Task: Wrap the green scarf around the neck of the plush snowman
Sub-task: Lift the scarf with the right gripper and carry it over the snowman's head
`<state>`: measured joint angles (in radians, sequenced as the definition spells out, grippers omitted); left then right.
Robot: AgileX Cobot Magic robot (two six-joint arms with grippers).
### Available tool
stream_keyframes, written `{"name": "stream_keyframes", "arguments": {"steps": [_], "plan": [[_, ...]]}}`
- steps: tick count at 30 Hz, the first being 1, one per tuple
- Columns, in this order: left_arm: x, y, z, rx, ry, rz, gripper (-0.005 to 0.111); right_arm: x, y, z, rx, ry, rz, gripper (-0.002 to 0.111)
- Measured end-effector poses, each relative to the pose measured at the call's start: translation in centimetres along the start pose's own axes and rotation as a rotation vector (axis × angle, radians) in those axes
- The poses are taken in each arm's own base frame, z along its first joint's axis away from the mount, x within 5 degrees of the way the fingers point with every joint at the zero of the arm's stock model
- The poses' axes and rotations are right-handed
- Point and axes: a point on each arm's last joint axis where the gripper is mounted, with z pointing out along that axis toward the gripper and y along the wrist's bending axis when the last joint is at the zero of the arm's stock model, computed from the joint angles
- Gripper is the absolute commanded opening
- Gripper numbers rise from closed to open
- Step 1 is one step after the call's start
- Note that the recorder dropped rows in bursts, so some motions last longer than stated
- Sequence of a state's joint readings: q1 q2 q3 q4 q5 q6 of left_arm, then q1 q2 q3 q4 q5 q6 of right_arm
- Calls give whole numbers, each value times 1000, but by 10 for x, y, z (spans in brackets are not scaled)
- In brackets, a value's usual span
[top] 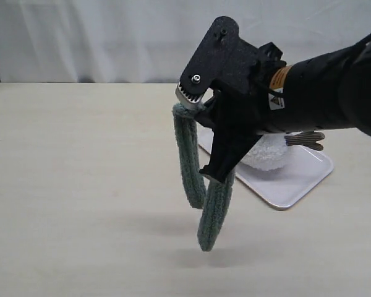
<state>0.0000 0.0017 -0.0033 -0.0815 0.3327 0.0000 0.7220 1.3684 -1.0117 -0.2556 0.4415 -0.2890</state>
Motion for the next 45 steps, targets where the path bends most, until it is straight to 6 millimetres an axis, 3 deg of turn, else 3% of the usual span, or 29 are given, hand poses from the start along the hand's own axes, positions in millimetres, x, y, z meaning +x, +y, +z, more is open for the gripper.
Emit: {"name": "stream_keyframes", "arguments": {"steps": [9,22,34,40,45], "plan": [[0,0,0,0,0,0,0,1,-18,-3,196,24,-157,4],[0,0,0,0,0,0,0,-2,-39,-7,438,117,-617,4],[0,0,0,0,0,0,0,12,-48,36,580,425,-968,4],[0,0,0,0,0,0,0,22,-50,54,550,472,-997,4],[0,0,0,0,0,0,0,40,-65,60,559,510,-887,4]]}}
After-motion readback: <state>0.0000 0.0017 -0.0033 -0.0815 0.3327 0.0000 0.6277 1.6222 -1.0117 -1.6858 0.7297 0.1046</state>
